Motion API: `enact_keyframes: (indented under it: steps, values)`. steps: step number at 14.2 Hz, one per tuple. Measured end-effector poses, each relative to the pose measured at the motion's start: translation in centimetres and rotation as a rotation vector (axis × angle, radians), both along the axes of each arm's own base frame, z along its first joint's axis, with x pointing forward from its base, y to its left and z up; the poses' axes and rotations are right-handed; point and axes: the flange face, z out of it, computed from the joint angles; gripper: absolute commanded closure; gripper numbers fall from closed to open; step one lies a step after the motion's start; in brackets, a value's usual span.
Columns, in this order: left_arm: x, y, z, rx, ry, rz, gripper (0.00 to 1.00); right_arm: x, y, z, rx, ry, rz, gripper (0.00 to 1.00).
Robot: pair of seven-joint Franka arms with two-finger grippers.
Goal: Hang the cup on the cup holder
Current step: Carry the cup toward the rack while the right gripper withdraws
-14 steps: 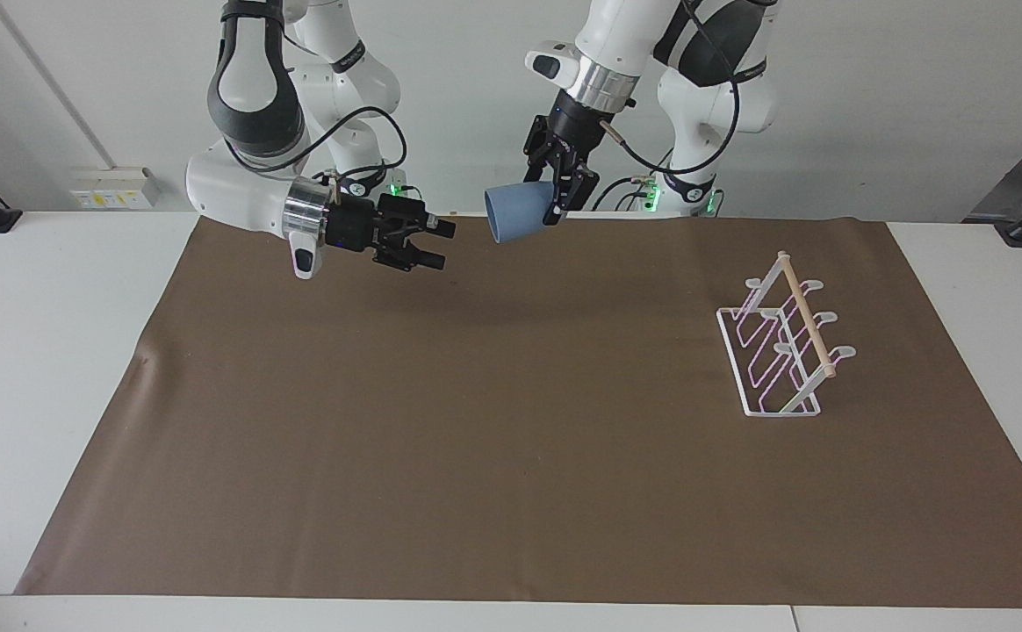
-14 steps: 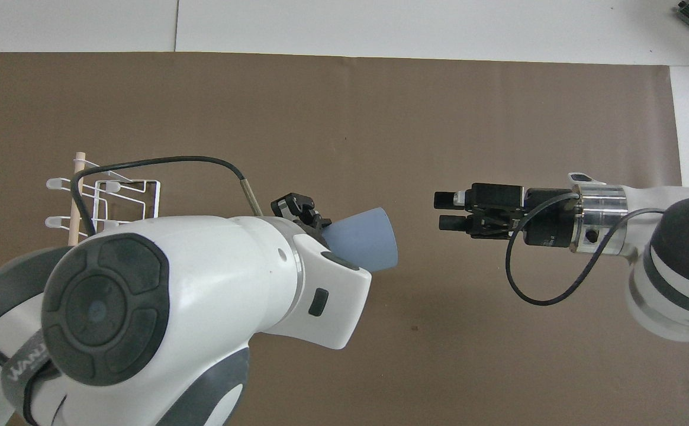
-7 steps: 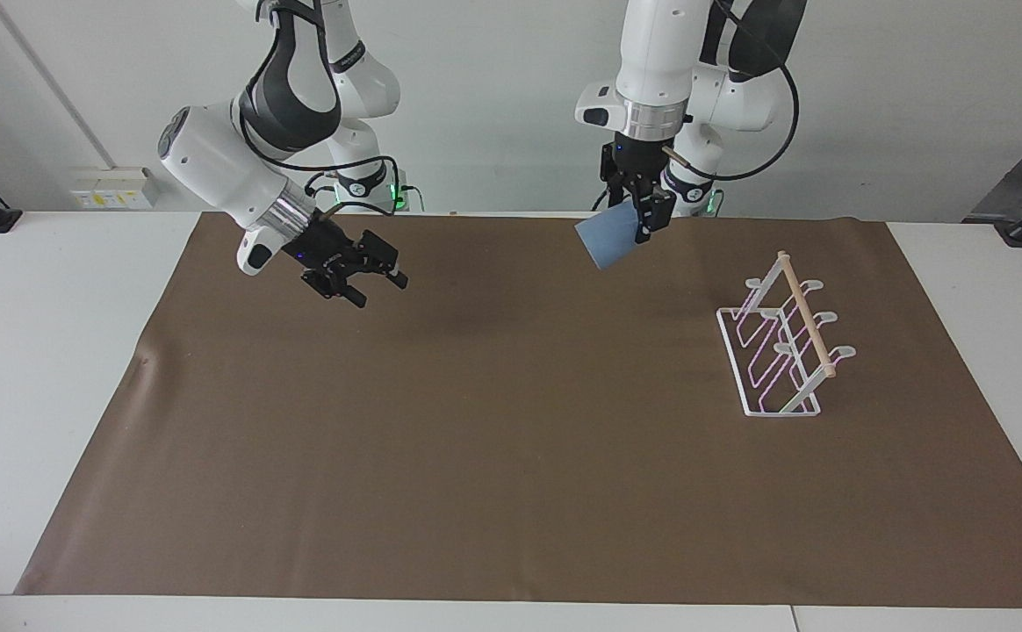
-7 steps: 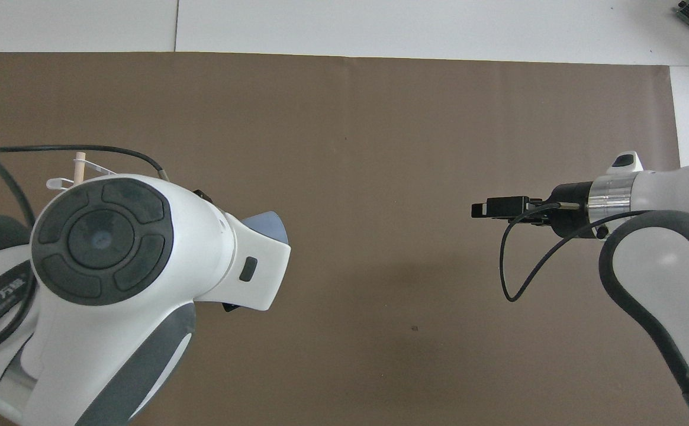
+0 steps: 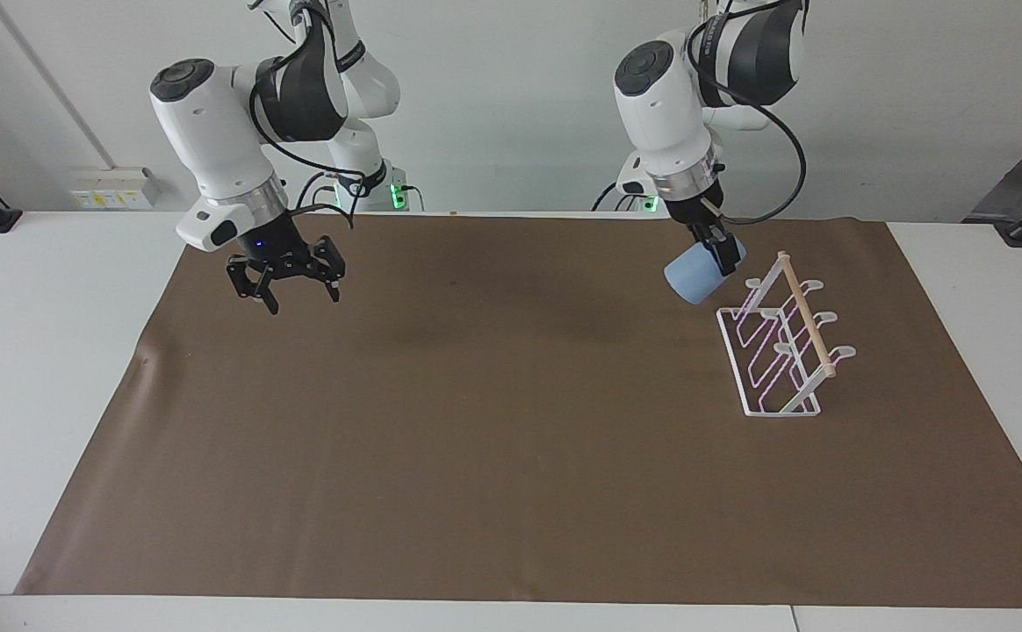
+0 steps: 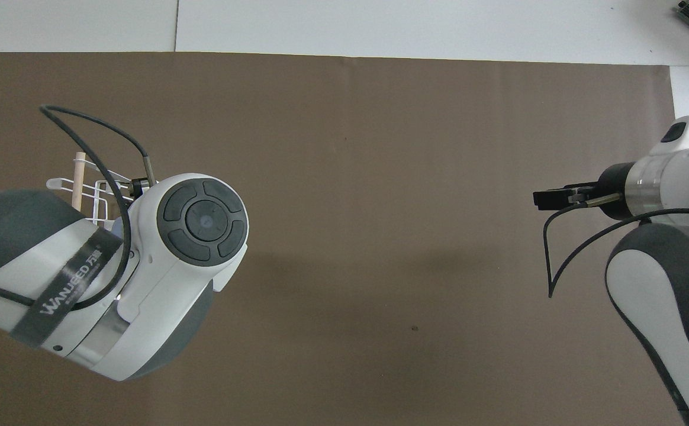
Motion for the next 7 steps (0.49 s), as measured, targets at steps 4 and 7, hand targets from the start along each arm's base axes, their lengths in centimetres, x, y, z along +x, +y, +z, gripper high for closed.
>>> enact_keyframes:
  steps: [4,7]
  values:
    - [2.0,1.0,-1.9,0.189,0.005,-0.123,1.0,-0.6,-3.3,8.0,-0.019,0.031,-0.118,0.0]
    - [2.3,1.4,-3.5,0.253,0.0,-0.195,1.0,-1.4,-3.6,12.0,-0.04,0.05,-0.187,0.0]
